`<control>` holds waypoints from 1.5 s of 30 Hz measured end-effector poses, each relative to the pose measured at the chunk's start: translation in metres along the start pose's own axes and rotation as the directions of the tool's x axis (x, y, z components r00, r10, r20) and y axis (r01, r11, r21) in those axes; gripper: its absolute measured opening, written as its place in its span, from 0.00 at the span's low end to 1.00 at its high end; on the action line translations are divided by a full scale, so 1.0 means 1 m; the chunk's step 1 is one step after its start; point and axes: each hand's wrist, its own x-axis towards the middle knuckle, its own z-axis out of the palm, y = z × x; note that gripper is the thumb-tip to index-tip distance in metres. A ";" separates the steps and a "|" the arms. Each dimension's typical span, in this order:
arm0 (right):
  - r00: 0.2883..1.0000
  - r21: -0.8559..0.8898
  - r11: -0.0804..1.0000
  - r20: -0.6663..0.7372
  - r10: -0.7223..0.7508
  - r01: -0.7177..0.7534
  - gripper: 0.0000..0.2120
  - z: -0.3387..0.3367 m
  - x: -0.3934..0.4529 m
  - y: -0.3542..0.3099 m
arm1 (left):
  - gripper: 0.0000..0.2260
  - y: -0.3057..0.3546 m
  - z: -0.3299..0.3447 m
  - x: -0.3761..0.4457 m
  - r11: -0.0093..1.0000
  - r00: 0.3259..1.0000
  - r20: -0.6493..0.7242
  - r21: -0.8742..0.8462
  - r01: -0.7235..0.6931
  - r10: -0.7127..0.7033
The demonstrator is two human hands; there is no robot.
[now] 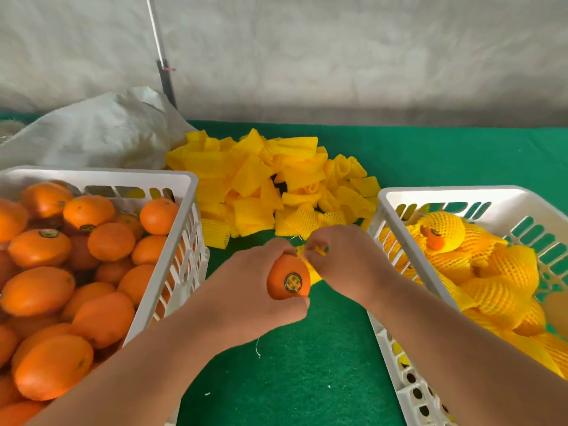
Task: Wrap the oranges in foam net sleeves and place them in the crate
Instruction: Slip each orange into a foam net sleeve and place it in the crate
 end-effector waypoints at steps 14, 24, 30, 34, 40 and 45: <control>0.968 0.051 0.973 0.109 -0.228 0.224 0.21 0.012 0.007 -0.013 | 0.18 -0.008 -0.001 0.008 0.986 0.995 -0.014 0.131 0.104 -0.103; 0.962 0.074 0.962 0.064 -0.267 0.262 0.21 0.007 0.007 -0.020 | 0.24 -0.004 -0.003 0.011 0.981 0.984 0.017 0.085 0.177 -0.179; 0.965 -0.061 0.972 0.145 -0.217 0.227 0.20 0.010 0.004 -0.017 | 0.22 -0.009 -0.004 0.011 0.964 0.968 -0.061 0.099 0.247 -0.242; 0.968 -0.185 0.970 0.226 -0.113 0.157 0.21 0.011 0.002 -0.015 | 0.27 -0.001 -0.005 0.008 0.972 0.969 -0.103 0.044 0.229 -0.223; 0.994 -0.163 0.983 0.091 -0.067 0.081 0.15 0.013 0.004 -0.017 | 0.19 0.007 -0.004 0.009 0.980 0.970 -0.143 0.003 0.200 -0.198; 0.990 -0.097 0.986 0.029 -0.135 0.138 0.19 0.012 0.005 -0.017 | 0.18 0.011 -0.006 0.009 0.977 0.958 -0.196 -0.009 0.212 -0.210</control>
